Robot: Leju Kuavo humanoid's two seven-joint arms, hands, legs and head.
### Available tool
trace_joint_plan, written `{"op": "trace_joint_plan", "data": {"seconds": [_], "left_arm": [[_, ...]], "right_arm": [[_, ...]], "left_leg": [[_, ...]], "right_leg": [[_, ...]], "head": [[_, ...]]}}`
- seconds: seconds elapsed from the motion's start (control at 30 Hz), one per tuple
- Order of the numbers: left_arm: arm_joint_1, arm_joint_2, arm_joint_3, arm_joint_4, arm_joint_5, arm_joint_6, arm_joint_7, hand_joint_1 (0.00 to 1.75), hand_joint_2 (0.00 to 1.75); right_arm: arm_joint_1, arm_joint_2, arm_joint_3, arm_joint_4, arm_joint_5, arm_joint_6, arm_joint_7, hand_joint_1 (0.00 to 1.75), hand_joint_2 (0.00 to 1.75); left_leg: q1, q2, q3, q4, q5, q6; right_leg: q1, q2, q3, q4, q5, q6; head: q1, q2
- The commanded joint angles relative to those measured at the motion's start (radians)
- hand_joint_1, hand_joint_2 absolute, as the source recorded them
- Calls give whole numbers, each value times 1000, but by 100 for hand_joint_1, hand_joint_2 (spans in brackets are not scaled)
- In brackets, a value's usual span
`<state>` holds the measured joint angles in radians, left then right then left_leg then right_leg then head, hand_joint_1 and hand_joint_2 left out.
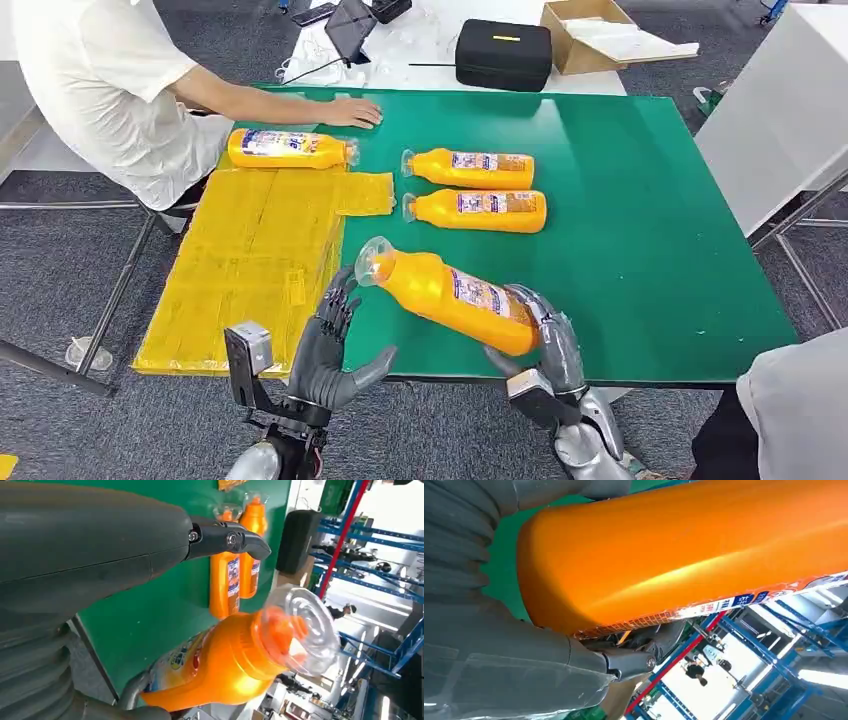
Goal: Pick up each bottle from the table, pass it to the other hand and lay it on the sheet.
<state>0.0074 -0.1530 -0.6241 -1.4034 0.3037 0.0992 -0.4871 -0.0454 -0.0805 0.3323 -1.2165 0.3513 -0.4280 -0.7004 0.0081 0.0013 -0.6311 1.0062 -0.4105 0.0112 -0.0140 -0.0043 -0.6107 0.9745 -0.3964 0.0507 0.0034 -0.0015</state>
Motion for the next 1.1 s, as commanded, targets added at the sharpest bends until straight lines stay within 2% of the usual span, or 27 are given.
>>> {"op": "trace_joint_plan", "data": {"seconds": [0.03, 0.23, 0.37, 0.53, 0.57, 0.6, 0.67, 0.83, 0.97, 1.1], "left_arm": [[-78, 8, -13, 43, 22, -18, -29, 0, 175], [-102, -1, -16, 35, 43, -22, -37, 0, 175], [-102, -1, -16, 35, 43, -22, -37, 0, 175], [-119, -7, -21, 68, 135, -83, 11, 0, 175], [-120, -6, -25, 70, 143, -93, 11, 0, 175], [-122, -6, -27, 72, 146, -96, 12, 0, 175], [-127, -6, -31, 81, 146, -96, 12, 0, 175], [-135, -12, -28, 99, 173, -106, 29, 0, 175], [-143, -12, -32, 130, 218, -138, 62, 0, 175], [-139, -12, -32, 151, 238, -152, 55, 0, 175]], "right_arm": [[-88, 46, 110, 145, 14, 59, 2, 168, 175], [-118, 61, 223, 183, 12, 45, 2, 162, 175], [-118, 61, 223, 183, 12, 45, 2, 162, 175], [-153, 76, 295, 192, -15, 15, 2, 143, 175], [-158, 84, 300, 192, -22, 16, 2, 141, 175], [-160, 85, 304, 188, -28, 20, 2, 143, 175], [-166, 91, 319, 185, -35, 25, 2, 145, 175], [-171, 100, 338, 187, -38, 32, 2, 145, 175], [-174, 102, 363, 175, -52, 31, 2, 143, 175], [-176, 109, 380, 168, -71, 36, 2, 141, 175]], "left_leg": [[1, 1, 2, 0, 0, 0], [1, 2, 2, 0, 0, 0], [1, 2, 5, 0, -2, 0], [1, 2, 2, 0, -1, 0], [1, 3, 7, 1, -3, -1], [1, 3, 3, 0, -1, -1], [1, 2, 6, 1, -2, -1], [1, 2, 2, 0, 0, 0], [1, 2, 7, 0, -3, 0], [0, 1, 3, -1, -1, 0]], "right_leg": [[1, 2, 1, -1, 0, -1], [1, 2, 2, 0, 0, -1], [1, 2, 4, 0, -1, -2], [1, 2, 2, 0, 0, -1], [2, 4, 6, 1, -2, -3], [1, 3, 2, 0, 0, -2], [2, 3, 6, 0, -1, -3], [1, 2, 2, 0, 0, -1], [1, 2, 6, 0, -2, -3], [0, 1, 2, 0, -1, -1]], "head": [[0, 0], [0, 0], [0, 0], [0, 0], [0, 0], [0, 0], [0, 0], [0, 0], [0, 0], [0, 0]]}}
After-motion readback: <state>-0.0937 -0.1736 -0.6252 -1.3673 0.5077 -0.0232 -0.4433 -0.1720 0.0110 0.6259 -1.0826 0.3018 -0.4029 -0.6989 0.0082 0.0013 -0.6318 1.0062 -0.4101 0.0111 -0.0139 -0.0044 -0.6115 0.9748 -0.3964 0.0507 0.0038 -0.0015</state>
